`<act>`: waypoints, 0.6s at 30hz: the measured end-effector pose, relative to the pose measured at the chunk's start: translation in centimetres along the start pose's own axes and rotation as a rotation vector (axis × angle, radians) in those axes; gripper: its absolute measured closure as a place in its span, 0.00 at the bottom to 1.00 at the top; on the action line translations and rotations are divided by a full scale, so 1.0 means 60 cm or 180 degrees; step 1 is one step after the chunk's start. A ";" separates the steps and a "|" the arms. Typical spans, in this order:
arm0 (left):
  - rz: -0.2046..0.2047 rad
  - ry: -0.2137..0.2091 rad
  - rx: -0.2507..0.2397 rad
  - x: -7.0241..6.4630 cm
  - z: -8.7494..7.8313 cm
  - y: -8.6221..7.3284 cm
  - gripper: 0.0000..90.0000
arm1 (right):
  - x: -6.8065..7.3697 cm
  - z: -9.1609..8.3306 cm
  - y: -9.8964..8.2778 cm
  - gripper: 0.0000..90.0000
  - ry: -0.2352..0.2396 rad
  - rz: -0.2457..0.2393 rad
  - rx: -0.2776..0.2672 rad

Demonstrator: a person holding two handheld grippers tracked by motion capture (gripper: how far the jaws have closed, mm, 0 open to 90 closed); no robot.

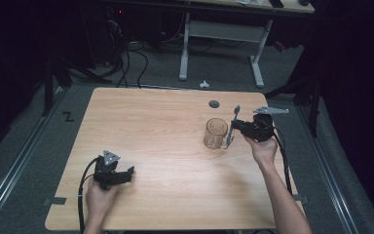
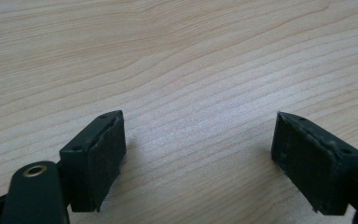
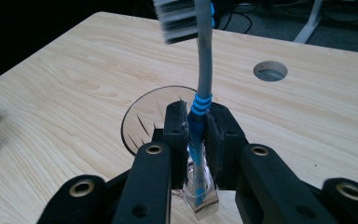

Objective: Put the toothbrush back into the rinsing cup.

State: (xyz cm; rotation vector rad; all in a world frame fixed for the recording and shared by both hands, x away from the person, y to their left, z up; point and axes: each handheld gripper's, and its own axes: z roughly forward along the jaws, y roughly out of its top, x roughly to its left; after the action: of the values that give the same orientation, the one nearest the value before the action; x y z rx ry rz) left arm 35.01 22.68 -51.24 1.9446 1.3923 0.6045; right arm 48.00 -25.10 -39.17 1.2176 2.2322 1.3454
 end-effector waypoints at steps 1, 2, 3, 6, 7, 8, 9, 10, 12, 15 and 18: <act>0.0000 0.0000 0.0000 0.000 0.000 0.000 0.20 | -0.001 0.000 -0.002 0.88 -0.0001 0.0014 0.0007; 0.0001 0.0000 0.0001 0.000 0.000 0.000 0.20 | -0.002 0.001 -0.003 0.88 0.0002 0.0022 0.0007; 0.0000 0.0000 0.0000 0.000 0.000 0.000 0.20 | -0.002 0.001 -0.005 0.88 -0.0001 0.0027 0.0013; 0.0001 0.0000 0.0000 0.000 0.000 0.000 0.20 | -0.003 0.001 -0.007 0.88 0.0010 0.0040 0.0018; 0.0001 0.0000 0.0000 0.000 0.000 0.000 0.20 | -0.002 0.002 -0.007 0.88 0.0010 0.0038 0.0021; 0.0000 0.0000 0.0000 0.000 0.000 0.000 0.20 | -0.002 0.003 -0.009 0.88 0.0012 0.0025 0.0026; 0.0000 0.0000 0.0000 0.000 0.000 0.000 0.20 | -0.001 0.004 -0.010 0.88 0.0015 0.0037 0.0039; 0.0000 0.0001 0.0000 0.000 0.000 0.000 0.20 | -0.001 0.005 -0.011 0.88 0.0015 0.0039 0.0050; 0.0000 0.0000 -0.0001 0.000 0.000 0.000 0.20 | -0.002 0.007 -0.013 0.88 0.0021 0.0040 0.0054; 0.0000 0.0000 0.0000 0.000 0.000 0.000 0.20 | -0.001 0.009 -0.015 0.88 0.0027 0.0040 0.0066; -0.0001 0.0000 0.0000 0.000 0.000 0.000 0.20 | 0.000 0.011 -0.015 0.88 0.0030 0.0031 0.0075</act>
State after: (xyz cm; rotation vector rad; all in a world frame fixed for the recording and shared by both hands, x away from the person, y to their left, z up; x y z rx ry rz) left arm 35.01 22.68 -51.24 1.9444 1.3925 0.6044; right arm 47.93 -24.90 -40.28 1.2339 2.2577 1.3347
